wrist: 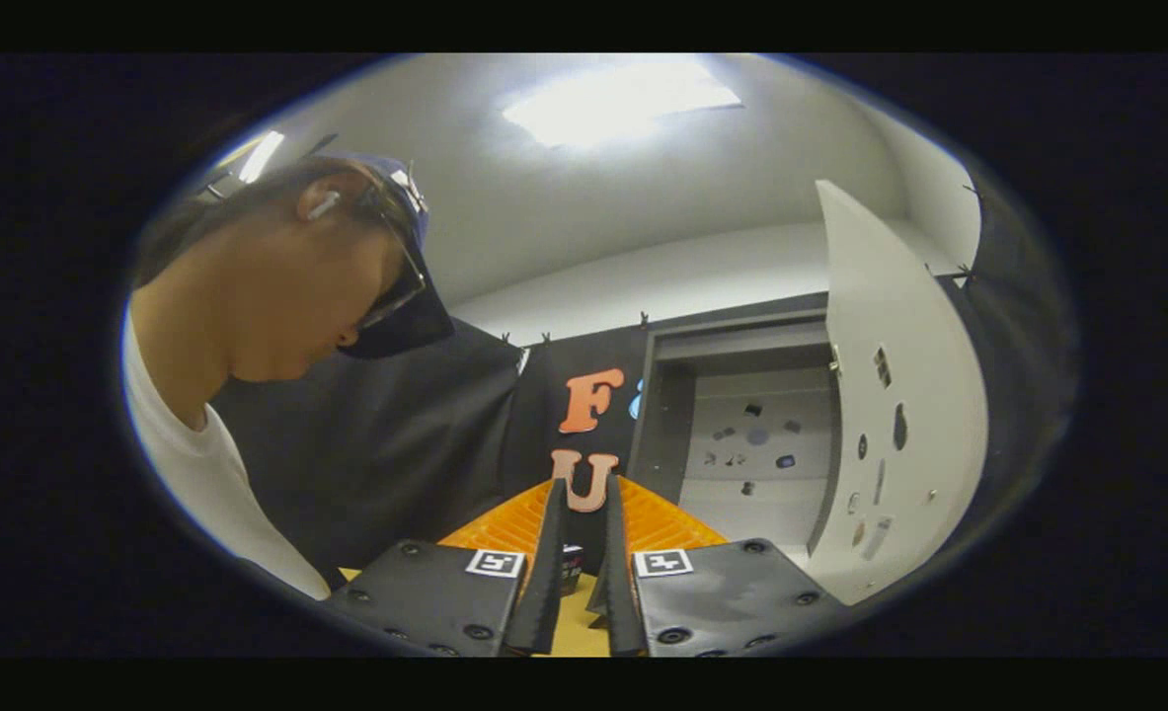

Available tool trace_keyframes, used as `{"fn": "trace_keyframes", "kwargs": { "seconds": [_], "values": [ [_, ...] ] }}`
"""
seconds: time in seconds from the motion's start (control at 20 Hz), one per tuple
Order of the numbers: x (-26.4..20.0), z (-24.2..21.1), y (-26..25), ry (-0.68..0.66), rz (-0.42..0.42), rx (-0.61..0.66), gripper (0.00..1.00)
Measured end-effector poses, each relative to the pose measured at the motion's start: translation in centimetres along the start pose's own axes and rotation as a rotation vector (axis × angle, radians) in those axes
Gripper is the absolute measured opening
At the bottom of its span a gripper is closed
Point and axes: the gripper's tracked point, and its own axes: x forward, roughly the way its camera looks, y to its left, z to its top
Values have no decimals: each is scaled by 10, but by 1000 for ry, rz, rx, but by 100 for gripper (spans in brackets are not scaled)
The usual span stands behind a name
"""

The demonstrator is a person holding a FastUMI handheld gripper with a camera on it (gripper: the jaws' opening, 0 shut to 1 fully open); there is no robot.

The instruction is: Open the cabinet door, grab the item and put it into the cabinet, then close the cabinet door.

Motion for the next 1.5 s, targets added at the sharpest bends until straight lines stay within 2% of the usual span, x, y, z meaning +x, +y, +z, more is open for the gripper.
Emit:
{"fn": "trace_keyframes", "kwargs": {
  "seconds": [0.15,0.25,0.35,0.5,0.65,0.8,0.95,1.1,1.3,1.4,1.5],
  "values": [
    [51,-74,-12,123,-45,31,64],
    [65,-143,-16,253,-53,43,81],
    [63,-221,-32,420,-123,74,98],
    [57,-311,-32,572,-181,167,98],
    [27,-407,-55,736,-321,179,98],
    [-1,-469,-73,815,-445,227,99],
    [-18,-519,-68,904,-508,286,99],
    [-31,-541,-64,929,-543,361,100],
    [-34,-552,-76,923,-570,380,87],
    [-38,-550,-75,961,-561,376,57],
    [-20,-519,-73,900,-527,405,57]
  ]
}}
